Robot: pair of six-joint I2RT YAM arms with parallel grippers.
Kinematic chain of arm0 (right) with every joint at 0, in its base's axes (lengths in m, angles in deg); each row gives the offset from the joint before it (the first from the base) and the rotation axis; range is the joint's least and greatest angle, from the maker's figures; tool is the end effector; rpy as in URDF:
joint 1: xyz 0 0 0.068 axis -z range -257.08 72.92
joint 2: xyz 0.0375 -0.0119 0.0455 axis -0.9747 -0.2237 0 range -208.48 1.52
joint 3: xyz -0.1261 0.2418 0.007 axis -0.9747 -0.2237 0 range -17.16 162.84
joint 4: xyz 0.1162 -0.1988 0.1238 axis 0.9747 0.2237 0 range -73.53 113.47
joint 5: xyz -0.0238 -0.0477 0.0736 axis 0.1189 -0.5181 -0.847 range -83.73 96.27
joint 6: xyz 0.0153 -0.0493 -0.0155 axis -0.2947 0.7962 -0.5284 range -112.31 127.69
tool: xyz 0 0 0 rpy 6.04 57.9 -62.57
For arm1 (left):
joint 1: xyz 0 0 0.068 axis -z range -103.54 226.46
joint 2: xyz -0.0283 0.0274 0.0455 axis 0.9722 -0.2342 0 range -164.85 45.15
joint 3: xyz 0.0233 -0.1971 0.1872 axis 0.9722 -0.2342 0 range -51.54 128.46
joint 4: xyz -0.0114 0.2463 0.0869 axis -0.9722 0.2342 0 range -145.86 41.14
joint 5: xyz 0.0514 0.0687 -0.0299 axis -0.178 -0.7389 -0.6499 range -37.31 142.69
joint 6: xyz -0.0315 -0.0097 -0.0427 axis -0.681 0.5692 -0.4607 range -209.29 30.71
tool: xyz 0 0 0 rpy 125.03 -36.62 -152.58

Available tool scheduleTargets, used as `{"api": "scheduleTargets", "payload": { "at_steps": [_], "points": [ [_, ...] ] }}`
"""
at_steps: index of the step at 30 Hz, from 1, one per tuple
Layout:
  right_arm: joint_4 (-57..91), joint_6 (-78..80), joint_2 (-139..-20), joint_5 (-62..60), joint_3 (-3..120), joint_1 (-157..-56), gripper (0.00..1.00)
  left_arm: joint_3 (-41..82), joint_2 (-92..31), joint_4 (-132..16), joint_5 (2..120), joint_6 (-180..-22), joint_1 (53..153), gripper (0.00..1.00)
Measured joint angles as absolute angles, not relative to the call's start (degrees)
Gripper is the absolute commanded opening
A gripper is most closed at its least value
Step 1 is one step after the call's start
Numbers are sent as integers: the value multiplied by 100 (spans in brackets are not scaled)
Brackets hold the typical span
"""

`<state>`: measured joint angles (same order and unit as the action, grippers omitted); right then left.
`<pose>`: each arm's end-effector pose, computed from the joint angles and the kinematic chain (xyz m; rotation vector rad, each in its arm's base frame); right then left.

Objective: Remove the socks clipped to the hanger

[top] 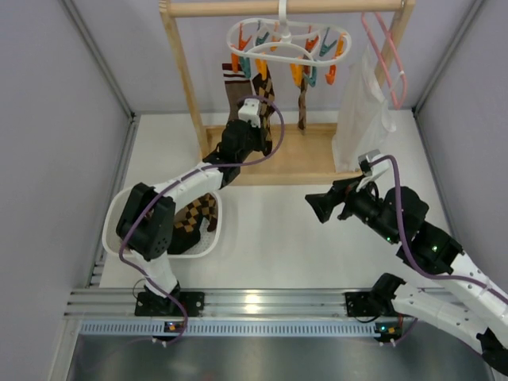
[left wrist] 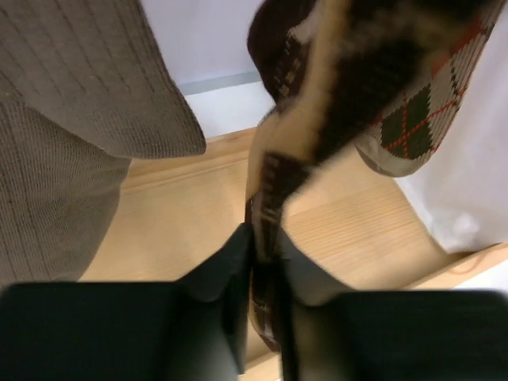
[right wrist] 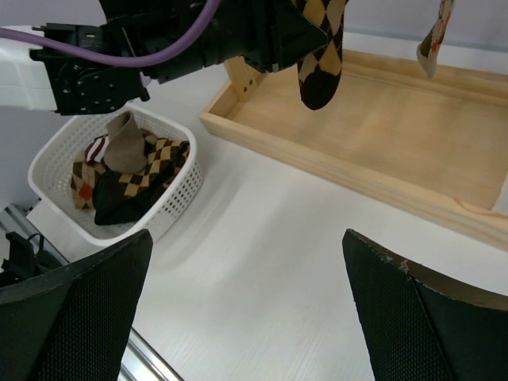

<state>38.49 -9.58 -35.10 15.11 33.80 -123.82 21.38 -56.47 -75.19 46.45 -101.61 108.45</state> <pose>0.0991 0.0973 0.3751 -0.3306 1.7218 0.6959 0.3624 -0.2217 0.2892 0.2200 1.7430 -0.4729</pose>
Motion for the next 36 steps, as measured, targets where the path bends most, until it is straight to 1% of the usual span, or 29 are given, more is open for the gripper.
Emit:
{"api": "scheduleTargets", "payload": {
  "at_steps": [1, 3, 7, 10, 14, 17, 20, 24, 28, 30, 36],
  "points": [
    [3805, -1000, -3550, 1467, 3380, -12379, 99, 2140, -5678, -7512, 4606, -10106, 10858, 9],
    [3703, -1057, -3626, 1384, 3384, -12382, 99, 2140, -5695, -7508, 4426, -10050, 10910, 0],
    [3554, -1146, -3862, 1349, 3588, -12379, 99, 2140, -5691, -7552, 3906, -9927, 11234, 0],
    [3548, -1142, -4144, 1406, 4051, -12379, 99, 2140, -5691, -7558, 3349, -9805, 11747, 0],
    [3576, -1052, -4457, 1679, 4910, -12379, 99, 2162, -5691, -7547, 2420, -9580, 12468, 0],
    [3718, -840, -4841, 1948, 5756, -12379, 99, 2422, -5754, -7421, 1686, -9350, 12947, 0],
    [3910, -556, -5506, 2241, 6866, -12377, 100, 2949, -5988, -7383, 1043, -9057, 13382, 0],
    [4546, -241, -6747, 2754, 8436, -12377, 93, 3485, -6340, -7377, 350, -8618, 13826, 0],
    [5311, 49, -8185, 3244, 9896, -12377, 89, 3941, -6744, -7373, -100, -8286, 14064, 0],
    [5582, 213, -8706, 3445, 10167, -12375, 87, 4147, -6948, -7366, -288, -8120, 14138, 0],
    [6035, 784, -9663, 4022, 10730, -12377, 84, 4741, -7435, -7359, -598, -7687, 14239, 0]
  ]
}}
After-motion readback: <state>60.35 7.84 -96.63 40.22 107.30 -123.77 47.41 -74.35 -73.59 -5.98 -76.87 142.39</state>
